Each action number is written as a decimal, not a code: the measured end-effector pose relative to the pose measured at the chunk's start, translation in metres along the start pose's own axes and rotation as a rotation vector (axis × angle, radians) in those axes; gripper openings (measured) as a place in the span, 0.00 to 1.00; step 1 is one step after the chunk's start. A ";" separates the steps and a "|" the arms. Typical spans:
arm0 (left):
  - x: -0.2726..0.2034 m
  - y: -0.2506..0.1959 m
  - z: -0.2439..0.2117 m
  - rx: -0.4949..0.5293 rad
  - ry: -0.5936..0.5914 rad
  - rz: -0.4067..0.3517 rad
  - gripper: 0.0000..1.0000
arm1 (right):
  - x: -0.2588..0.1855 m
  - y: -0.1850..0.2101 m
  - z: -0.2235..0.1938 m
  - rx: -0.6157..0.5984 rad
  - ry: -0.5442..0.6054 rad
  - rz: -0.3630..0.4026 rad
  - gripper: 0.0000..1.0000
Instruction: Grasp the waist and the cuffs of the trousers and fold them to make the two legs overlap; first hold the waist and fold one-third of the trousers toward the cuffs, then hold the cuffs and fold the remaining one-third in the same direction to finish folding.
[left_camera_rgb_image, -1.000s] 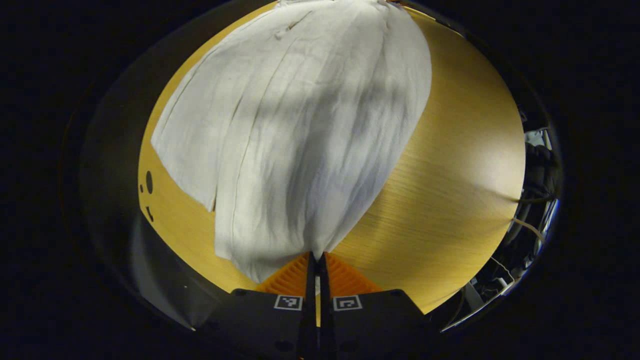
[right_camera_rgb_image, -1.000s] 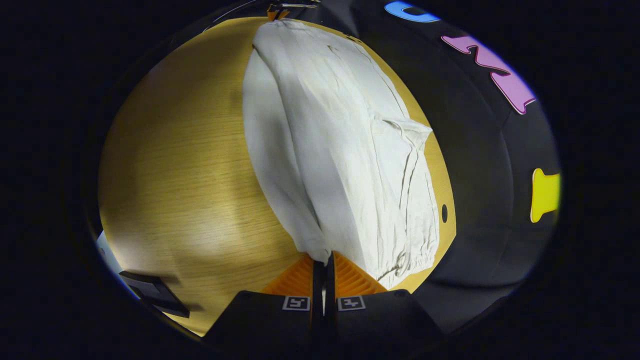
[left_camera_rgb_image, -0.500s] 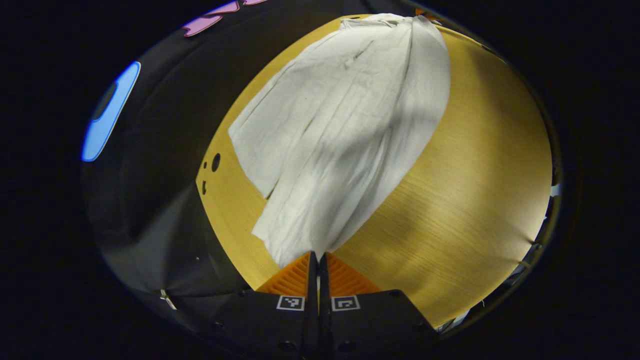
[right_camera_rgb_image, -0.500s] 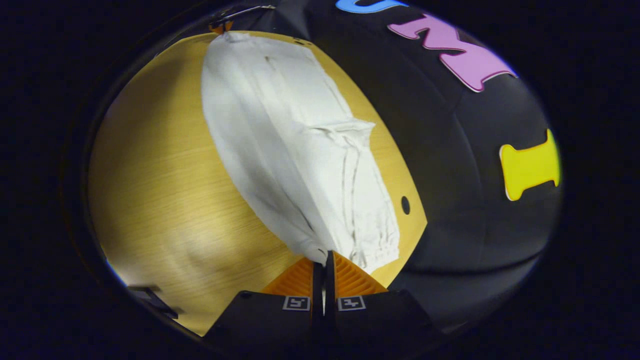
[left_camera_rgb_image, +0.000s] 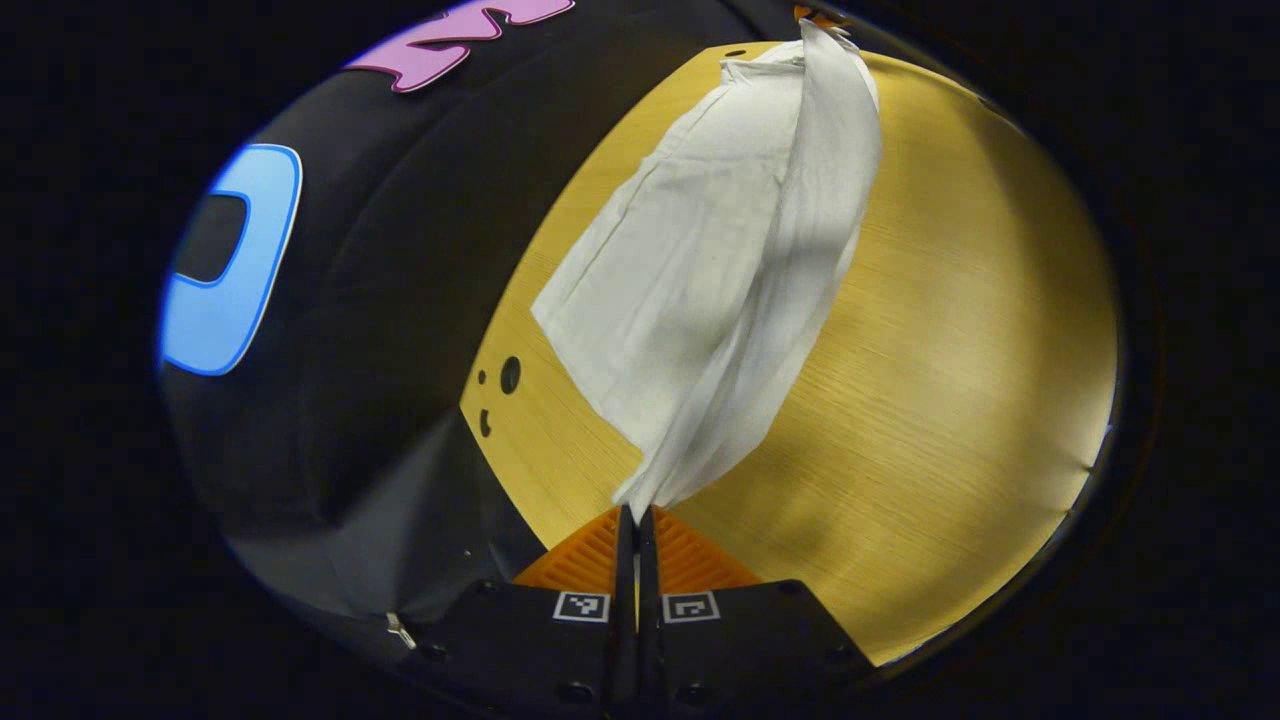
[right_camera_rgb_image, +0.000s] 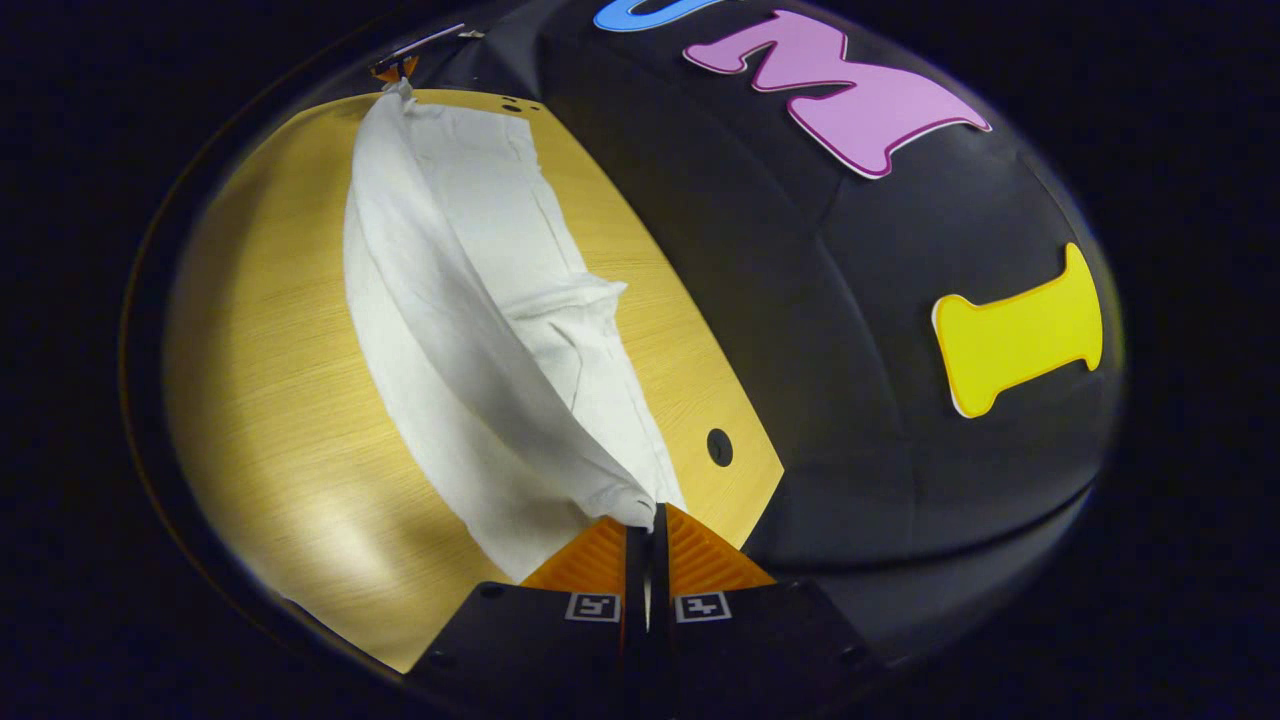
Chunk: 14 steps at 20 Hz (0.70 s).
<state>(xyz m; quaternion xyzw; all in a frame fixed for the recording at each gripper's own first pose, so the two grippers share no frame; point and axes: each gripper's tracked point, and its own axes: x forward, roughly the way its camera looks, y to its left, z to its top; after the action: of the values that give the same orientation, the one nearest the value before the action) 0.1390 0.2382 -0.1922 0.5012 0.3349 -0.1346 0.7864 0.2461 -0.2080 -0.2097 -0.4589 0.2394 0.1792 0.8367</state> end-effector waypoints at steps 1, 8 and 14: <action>0.004 0.011 0.007 0.008 -0.002 0.006 0.05 | 0.005 -0.008 0.003 0.007 -0.003 -0.007 0.05; 0.049 0.081 0.065 0.085 -0.030 0.038 0.05 | 0.049 -0.043 0.007 0.078 0.016 0.005 0.05; 0.098 0.090 0.095 0.143 -0.021 -0.005 0.05 | 0.101 -0.054 0.003 0.176 0.056 0.052 0.05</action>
<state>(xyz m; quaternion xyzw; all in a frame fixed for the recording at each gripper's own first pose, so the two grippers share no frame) 0.2978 0.2082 -0.1679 0.5538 0.3174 -0.1656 0.7517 0.3575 -0.2246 -0.2286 -0.3821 0.2892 0.1660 0.8619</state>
